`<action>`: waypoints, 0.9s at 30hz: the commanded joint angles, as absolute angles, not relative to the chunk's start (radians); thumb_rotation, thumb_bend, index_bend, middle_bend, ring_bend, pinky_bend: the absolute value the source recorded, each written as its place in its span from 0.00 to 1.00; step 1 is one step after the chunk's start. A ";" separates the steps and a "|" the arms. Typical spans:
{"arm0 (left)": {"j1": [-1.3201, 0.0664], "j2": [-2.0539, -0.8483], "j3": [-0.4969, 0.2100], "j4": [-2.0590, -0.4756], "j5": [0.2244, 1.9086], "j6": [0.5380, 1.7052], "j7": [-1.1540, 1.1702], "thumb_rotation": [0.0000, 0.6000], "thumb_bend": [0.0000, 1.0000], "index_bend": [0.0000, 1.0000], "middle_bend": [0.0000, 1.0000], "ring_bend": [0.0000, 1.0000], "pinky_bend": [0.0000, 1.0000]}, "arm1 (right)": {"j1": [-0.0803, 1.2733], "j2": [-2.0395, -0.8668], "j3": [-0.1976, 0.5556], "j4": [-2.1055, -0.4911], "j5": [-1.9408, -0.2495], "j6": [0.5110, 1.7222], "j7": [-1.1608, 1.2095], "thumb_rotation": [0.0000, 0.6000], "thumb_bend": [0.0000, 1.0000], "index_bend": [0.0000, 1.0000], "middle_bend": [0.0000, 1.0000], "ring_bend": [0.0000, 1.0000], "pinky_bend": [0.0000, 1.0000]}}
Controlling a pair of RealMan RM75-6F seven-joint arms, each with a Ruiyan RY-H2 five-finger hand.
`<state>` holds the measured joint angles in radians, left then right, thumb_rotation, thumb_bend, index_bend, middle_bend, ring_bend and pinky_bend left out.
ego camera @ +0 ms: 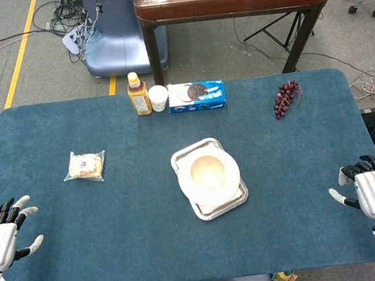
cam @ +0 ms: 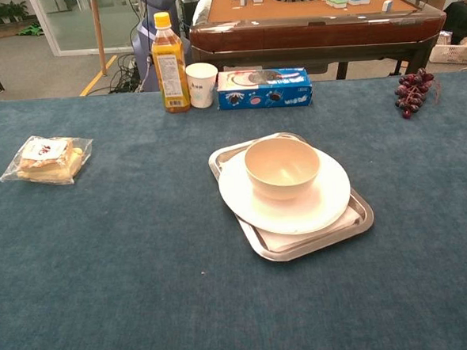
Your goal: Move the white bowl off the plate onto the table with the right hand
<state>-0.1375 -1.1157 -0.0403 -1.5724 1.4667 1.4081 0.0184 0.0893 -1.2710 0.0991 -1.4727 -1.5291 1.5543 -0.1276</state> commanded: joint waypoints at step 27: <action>-0.116 -1.110 -0.045 -1.566 1.449 1.429 -0.004 1.00 0.23 0.29 0.14 0.02 0.12 | 0.270 -1.192 0.114 -1.529 -1.529 1.285 -0.205 1.00 0.16 0.55 0.20 0.15 0.23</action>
